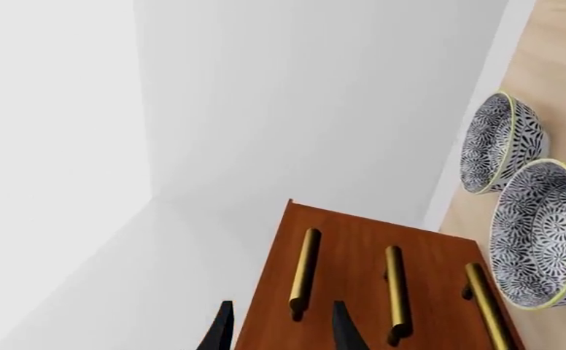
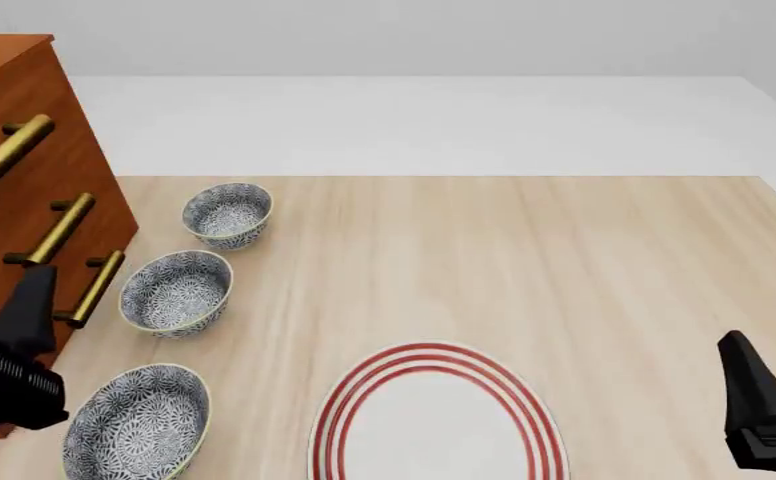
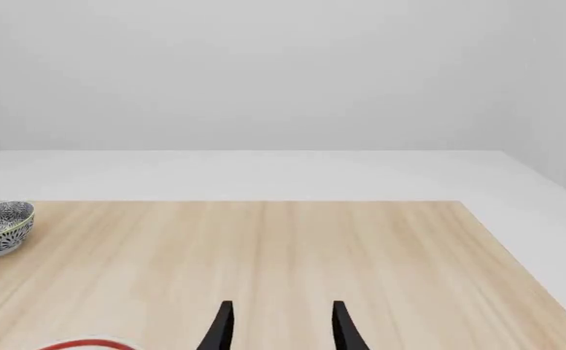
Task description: Open the top drawer of the cabinet.
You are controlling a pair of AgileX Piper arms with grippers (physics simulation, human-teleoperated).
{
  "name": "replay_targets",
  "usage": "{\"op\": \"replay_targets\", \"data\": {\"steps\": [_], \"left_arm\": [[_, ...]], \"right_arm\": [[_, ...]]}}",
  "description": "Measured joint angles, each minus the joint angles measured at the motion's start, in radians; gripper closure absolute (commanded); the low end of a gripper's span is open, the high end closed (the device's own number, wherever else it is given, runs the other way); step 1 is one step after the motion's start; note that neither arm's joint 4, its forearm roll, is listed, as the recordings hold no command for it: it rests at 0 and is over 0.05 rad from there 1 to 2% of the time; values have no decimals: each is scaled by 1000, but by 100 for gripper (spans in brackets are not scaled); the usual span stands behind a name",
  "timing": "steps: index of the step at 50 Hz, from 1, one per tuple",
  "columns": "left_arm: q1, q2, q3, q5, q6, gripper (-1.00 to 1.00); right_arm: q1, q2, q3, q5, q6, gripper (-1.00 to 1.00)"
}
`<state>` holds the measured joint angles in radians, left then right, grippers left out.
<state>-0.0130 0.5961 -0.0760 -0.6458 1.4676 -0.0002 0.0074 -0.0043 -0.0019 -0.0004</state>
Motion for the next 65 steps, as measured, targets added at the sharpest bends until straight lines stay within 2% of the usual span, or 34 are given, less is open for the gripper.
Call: {"op": "replay_targets", "data": {"steps": [14,41,65], "left_arm": [[17,75,-24,-50,15,-100],[65,268,-30,-210,36,-100],[94,360,-74,-258,37,-100]], "right_arm": [[0,0,0,0,0,-100],[0,0,0,0,0,-100],[0,0,0,0,0,-100]]}}
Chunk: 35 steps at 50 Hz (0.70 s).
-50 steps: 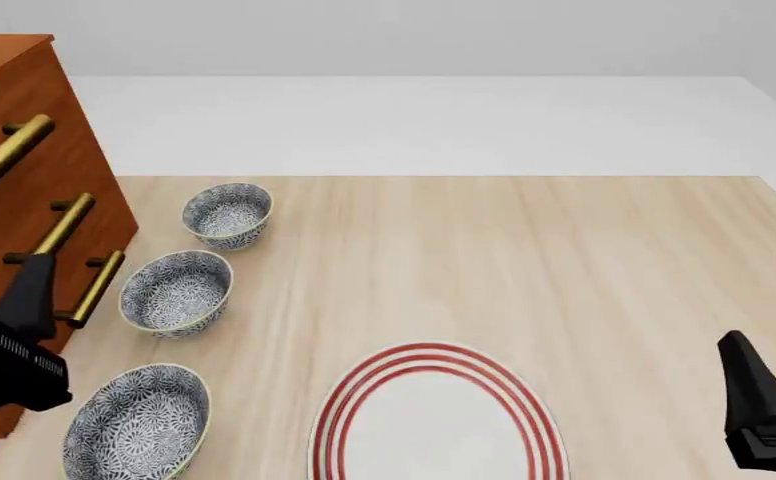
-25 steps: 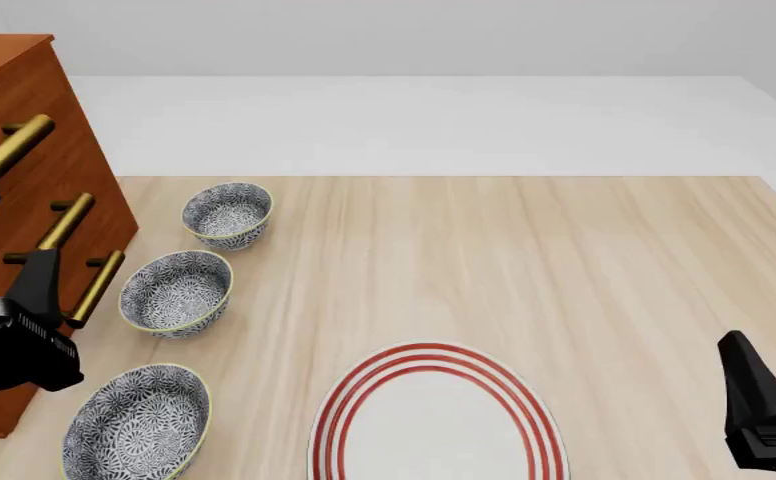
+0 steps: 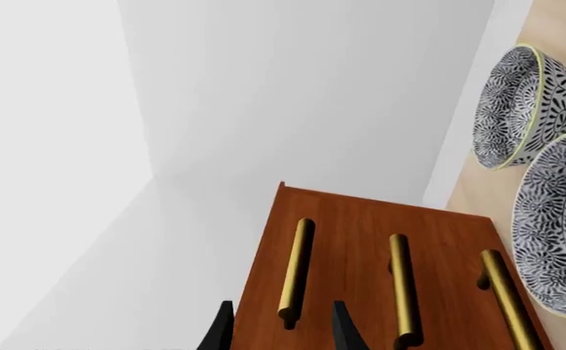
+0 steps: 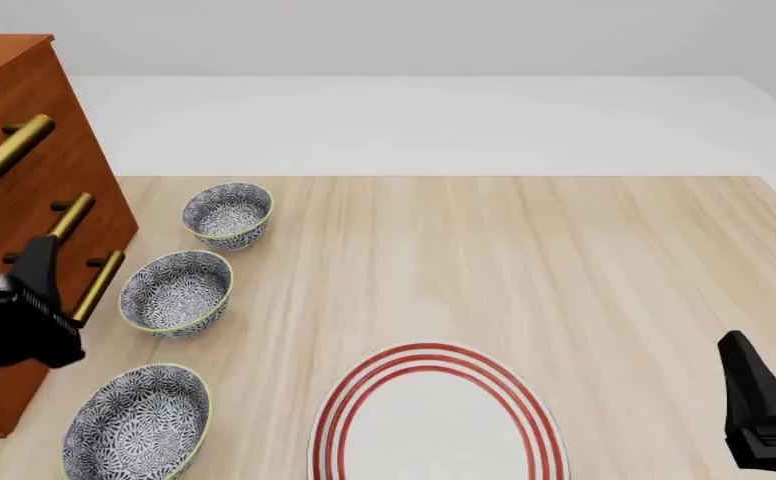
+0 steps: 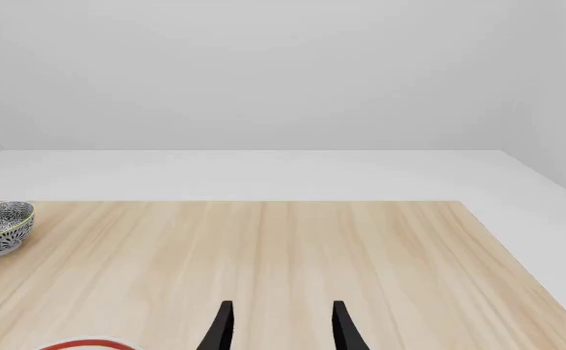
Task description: Open the top drawer of the cabinet.
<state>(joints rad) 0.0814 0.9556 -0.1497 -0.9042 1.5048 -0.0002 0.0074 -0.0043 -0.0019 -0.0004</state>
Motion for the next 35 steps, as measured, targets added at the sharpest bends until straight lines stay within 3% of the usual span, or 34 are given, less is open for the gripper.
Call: {"op": "replay_targets", "data": {"steps": [35], "left_arm": [[52,126,-51,-46,-1,-100]], "right_arm": [[0,0,0,0,0,-100]]}}
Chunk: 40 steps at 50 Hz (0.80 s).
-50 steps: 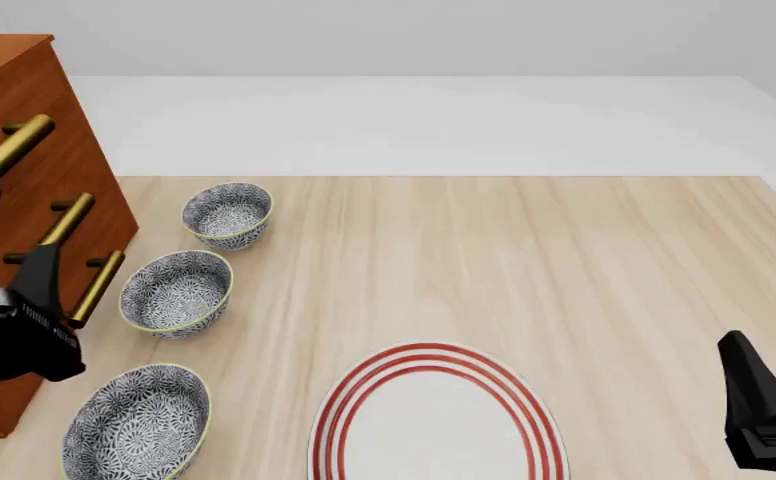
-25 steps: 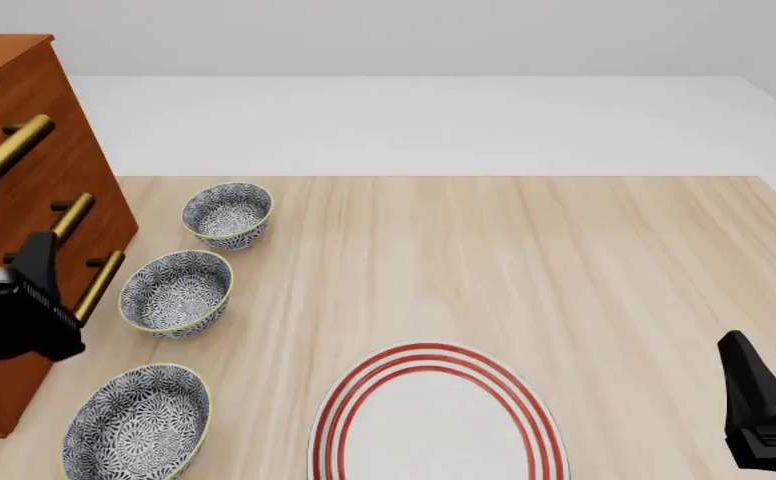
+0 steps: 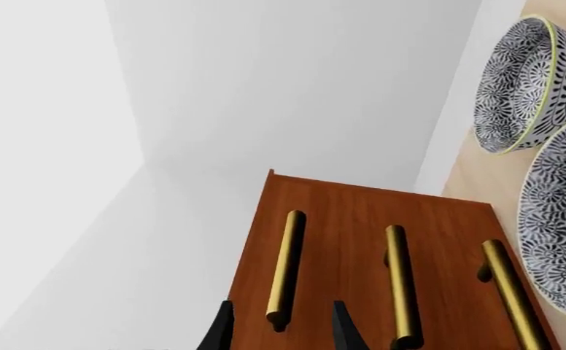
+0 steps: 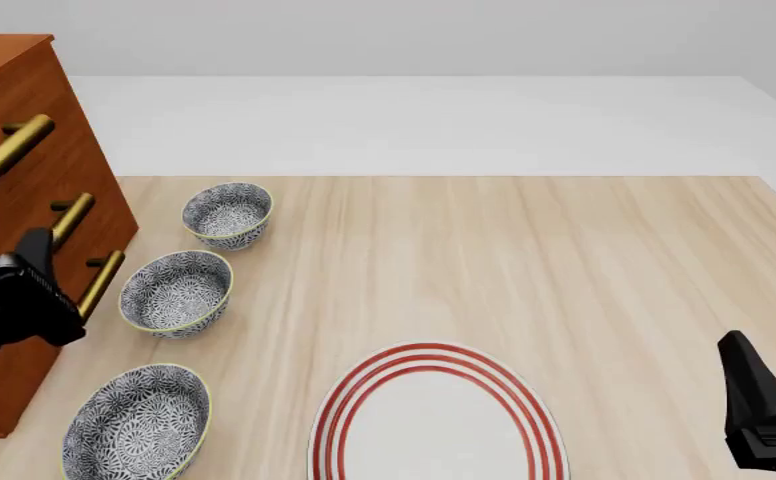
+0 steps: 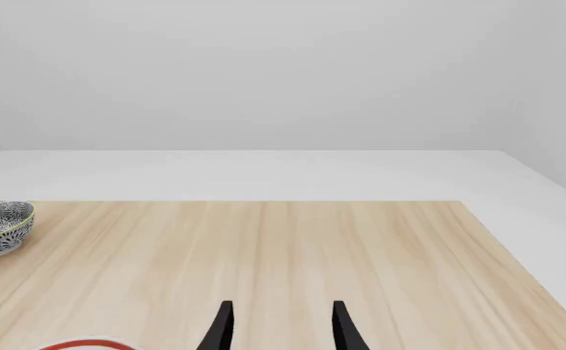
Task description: Open the top drawer of the cabinet.
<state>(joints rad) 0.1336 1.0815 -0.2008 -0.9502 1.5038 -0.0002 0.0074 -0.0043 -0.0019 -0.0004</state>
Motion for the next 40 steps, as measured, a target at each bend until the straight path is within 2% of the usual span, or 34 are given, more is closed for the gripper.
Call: {"op": "replay_targets", "data": {"steps": [40], "left_arm": [[23,59,-25,-42,16,-100]], "right_arm": [[0,0,0,0,0,-100]]}}
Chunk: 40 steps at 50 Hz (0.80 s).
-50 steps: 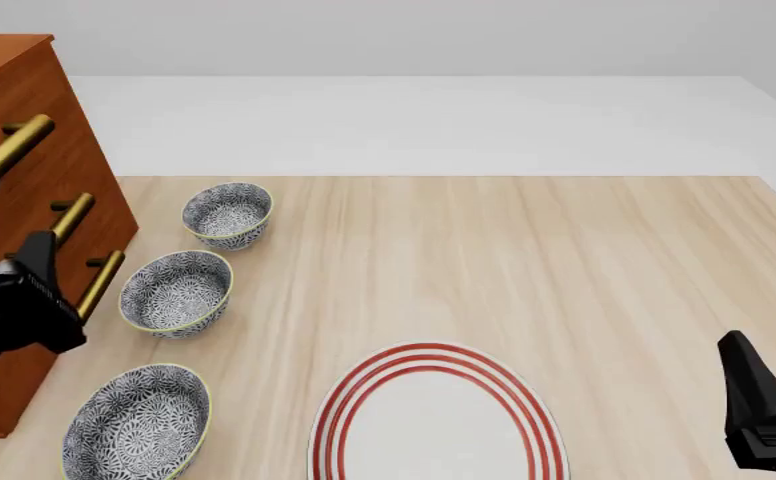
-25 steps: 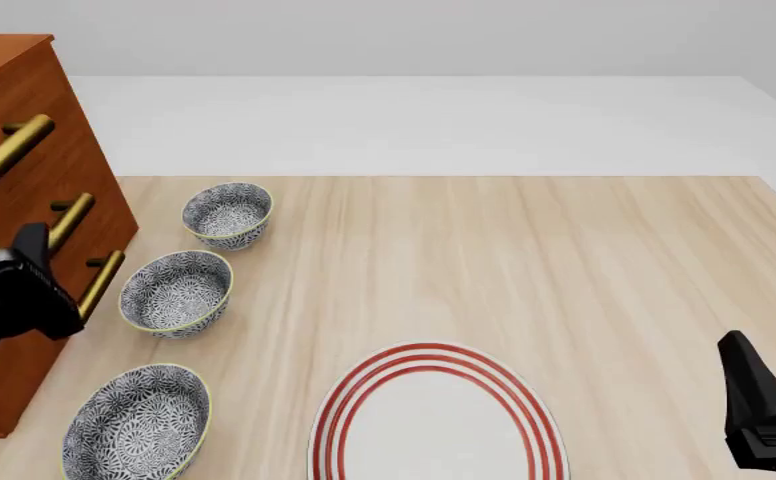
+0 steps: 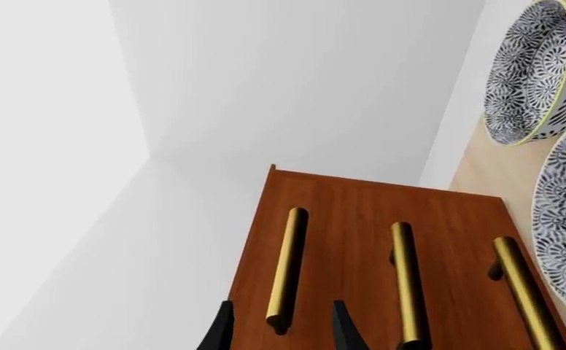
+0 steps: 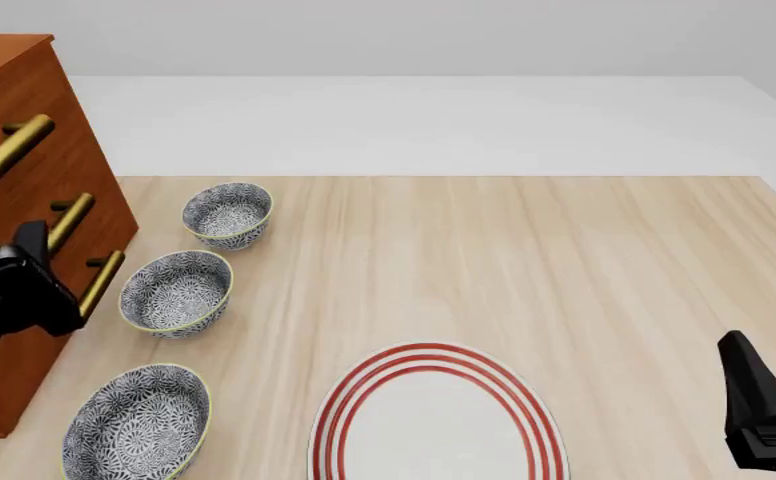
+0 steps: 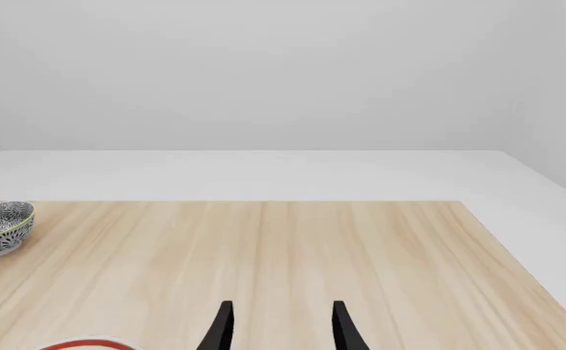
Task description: Open the top drawer of the cabinet.
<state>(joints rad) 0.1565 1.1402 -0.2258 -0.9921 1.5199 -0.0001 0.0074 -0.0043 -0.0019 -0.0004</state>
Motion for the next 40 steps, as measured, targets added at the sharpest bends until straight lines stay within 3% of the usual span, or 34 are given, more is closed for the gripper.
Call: {"op": "replay_targets", "data": {"steps": [40], "left_arm": [[45,18,-62,30,-6,-100]], "right_arm": [[0,0,0,0,0,-100]]}}
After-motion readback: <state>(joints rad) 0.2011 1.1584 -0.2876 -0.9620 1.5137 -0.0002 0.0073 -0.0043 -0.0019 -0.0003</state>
